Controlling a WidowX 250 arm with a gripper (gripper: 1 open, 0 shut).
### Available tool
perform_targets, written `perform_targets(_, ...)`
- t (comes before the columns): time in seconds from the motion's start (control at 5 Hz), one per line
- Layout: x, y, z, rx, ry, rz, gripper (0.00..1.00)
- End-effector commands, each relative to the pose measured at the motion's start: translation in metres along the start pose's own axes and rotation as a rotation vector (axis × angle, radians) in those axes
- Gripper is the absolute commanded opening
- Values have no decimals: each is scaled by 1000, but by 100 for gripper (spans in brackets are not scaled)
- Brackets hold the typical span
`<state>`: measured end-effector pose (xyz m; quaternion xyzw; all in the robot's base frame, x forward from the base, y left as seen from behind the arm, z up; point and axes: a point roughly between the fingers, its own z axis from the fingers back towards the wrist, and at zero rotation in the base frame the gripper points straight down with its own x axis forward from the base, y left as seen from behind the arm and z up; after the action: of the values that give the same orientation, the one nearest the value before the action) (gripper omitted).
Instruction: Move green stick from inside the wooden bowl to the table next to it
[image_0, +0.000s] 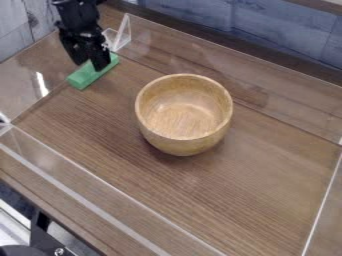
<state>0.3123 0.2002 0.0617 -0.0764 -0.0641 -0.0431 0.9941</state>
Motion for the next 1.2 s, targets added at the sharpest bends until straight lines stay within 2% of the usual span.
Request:
perform_targets(0.0, -5, 6, 22, 45, -60, -8, 100)
perform_targets(0.2, -13, 10, 16, 44, -67, -3, 100)
perform_targets(0.4, -11, 11, 20, 43, -72, 10, 100)
perform_targets(0.6, -8, 13, 23, 43, -78, 24, 100)
perform_targets(1.0, 6, 12, 14, 44, -94, 71, 100)
